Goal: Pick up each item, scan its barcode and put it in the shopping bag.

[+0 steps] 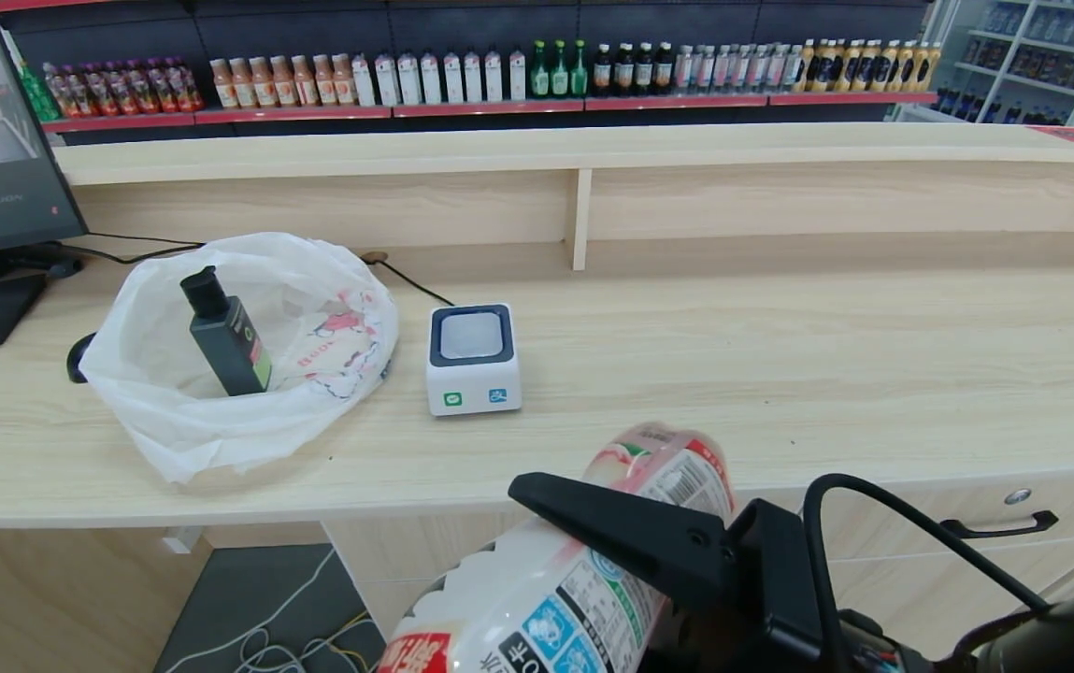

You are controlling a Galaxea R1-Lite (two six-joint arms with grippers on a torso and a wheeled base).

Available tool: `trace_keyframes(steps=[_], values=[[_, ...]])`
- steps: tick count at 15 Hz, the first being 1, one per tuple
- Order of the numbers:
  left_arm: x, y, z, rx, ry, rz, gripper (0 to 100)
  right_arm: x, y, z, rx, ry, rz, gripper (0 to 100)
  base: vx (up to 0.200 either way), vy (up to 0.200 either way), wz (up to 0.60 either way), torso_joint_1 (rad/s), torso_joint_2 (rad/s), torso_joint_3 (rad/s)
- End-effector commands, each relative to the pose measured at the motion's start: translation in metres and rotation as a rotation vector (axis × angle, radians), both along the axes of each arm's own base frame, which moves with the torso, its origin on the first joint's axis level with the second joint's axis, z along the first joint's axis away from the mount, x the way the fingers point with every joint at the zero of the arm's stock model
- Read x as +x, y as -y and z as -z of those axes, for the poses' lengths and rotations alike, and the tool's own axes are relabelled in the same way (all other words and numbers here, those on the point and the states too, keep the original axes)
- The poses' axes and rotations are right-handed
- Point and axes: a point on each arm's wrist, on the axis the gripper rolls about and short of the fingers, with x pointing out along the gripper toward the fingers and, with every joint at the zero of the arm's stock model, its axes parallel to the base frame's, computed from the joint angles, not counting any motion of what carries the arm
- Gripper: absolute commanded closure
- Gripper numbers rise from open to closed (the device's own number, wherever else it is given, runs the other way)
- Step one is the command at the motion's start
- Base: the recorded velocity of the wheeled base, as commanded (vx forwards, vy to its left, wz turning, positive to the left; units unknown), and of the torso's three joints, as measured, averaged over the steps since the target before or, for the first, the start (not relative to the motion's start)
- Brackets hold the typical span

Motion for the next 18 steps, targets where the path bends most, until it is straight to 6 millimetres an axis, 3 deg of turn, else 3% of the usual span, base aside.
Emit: trace_keyframes(steps=[1, 10, 13, 15, 18], values=[[0.000, 0.000, 0.000, -0.001, 0.000, -0.001, 0, 0.000, 0.000, 0.001, 0.001, -0.010, -0.001, 100, 0.000, 0.000, 0.00, 0.000, 0.00, 0.000], [0.000, 0.000, 0.000, -0.001, 0.000, -0.001, 0, 0.012, 0.000, 0.016, 0.069, -0.325, -0.044, 100, 0.000, 0.000, 0.00, 0.000, 0.00, 0.000], [0.000, 0.000, 0.000, -0.001, 0.000, -0.001, 0, 0.025, 0.002, 0.009, 0.182, -0.489, -0.082, 100, 0.000, 0.000, 0.00, 0.000, 0.00, 0.000], [0.000, 0.000, 0.000, -0.001, 0.000, -0.002, 0, 0.036, 0.007, -0.010, 0.300, -0.538, -0.101, 100, 0.000, 0.000, 0.00, 0.000, 0.00, 0.000], [0.000, 0.000, 0.000, -0.001, 0.000, -0.001, 0, 0.050, 0.014, -0.022, 0.446, -0.723, -0.182, 100, 0.000, 0.000, 0.00, 0.000, 0.00, 0.000]])
